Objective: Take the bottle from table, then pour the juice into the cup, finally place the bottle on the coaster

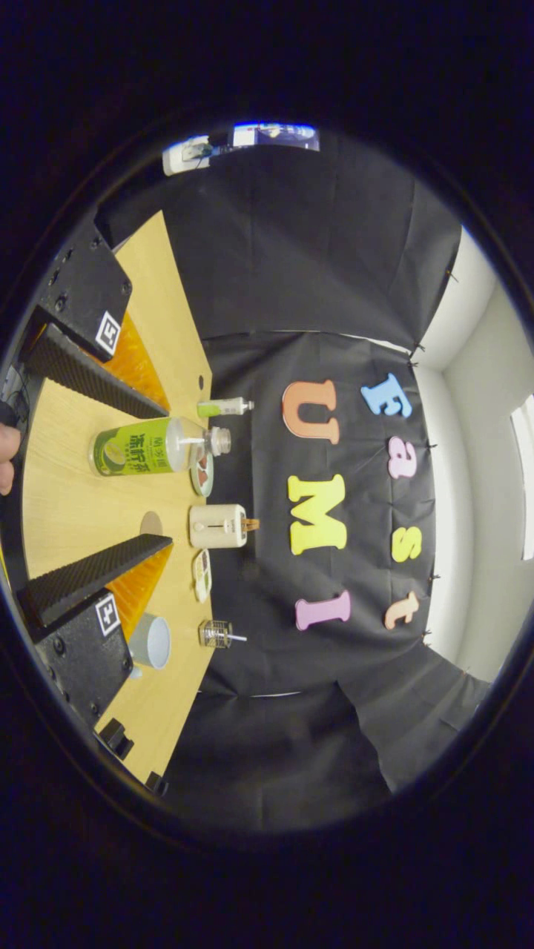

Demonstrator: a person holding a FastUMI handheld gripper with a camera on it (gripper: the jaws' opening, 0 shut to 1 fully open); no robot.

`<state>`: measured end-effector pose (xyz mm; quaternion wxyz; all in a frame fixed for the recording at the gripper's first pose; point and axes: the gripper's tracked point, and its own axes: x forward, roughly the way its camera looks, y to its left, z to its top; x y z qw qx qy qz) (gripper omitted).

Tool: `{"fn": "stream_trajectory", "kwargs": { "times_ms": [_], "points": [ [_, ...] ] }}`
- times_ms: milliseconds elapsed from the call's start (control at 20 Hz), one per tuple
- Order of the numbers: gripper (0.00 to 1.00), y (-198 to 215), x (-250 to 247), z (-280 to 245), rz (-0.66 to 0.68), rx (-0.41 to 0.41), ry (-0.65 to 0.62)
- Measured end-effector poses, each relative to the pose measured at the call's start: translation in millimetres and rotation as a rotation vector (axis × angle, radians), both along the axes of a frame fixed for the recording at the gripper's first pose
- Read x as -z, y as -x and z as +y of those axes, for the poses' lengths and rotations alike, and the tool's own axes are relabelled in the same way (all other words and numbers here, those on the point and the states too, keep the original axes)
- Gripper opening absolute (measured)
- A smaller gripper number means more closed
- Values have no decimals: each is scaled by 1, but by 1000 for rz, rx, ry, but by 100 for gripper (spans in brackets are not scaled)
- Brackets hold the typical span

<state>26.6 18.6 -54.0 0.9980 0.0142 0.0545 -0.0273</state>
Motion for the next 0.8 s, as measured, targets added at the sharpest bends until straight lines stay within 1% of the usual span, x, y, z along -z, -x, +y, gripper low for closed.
{"fn": "stream_trajectory", "kwargs": {
  "times_ms": [350,600,800],
  "points": [
    [100,-40,30,22,78,-5,-5],
    [100,-64,47,23,124,20,9],
    [100,-81,56,24,150,25,15]
  ]
}}
